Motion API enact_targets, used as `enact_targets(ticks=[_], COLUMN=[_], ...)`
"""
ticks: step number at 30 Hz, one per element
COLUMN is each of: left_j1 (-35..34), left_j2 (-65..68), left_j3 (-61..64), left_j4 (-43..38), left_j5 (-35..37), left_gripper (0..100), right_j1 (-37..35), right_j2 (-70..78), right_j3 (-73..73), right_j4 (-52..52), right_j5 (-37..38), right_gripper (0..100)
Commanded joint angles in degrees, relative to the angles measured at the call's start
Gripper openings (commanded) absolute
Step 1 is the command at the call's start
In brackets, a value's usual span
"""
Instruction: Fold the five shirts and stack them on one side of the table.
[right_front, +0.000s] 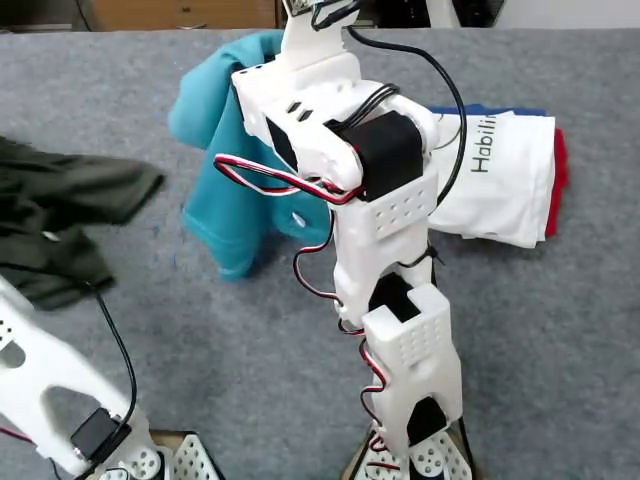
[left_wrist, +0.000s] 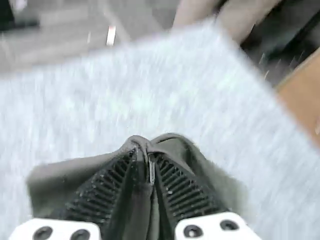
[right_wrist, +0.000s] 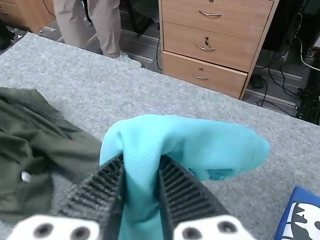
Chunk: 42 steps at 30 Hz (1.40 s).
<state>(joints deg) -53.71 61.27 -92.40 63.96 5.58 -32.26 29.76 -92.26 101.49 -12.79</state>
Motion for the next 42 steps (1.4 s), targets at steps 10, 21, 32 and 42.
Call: enact_targets(ticks=[10,21,32,42], left_j1=[11.69,22.59,17.41,5.45], left_j2=[-9.89,-15.78,-21.41,-36.26], left_j3=[-2.81,-3.25,-2.11,16.53], left_j4=[-2.46,24.18,37.10,37.10], left_j5=[-0.26,-14.68,-15.03,-18.46], left_gripper=[18,22,22,22], right_j1=[0.75,0.75,-3.38,-17.89], right_j2=[-3.74,-4.00,-4.00,-3.56], right_j3=[-2.51,6.81,7.25,8.22], right_j4=[0.88,0.88,0.97,-0.62], right_j5=[0.79,1.58,2.99,2.90], right_gripper=[0.2,0.2,0.2,0.2])
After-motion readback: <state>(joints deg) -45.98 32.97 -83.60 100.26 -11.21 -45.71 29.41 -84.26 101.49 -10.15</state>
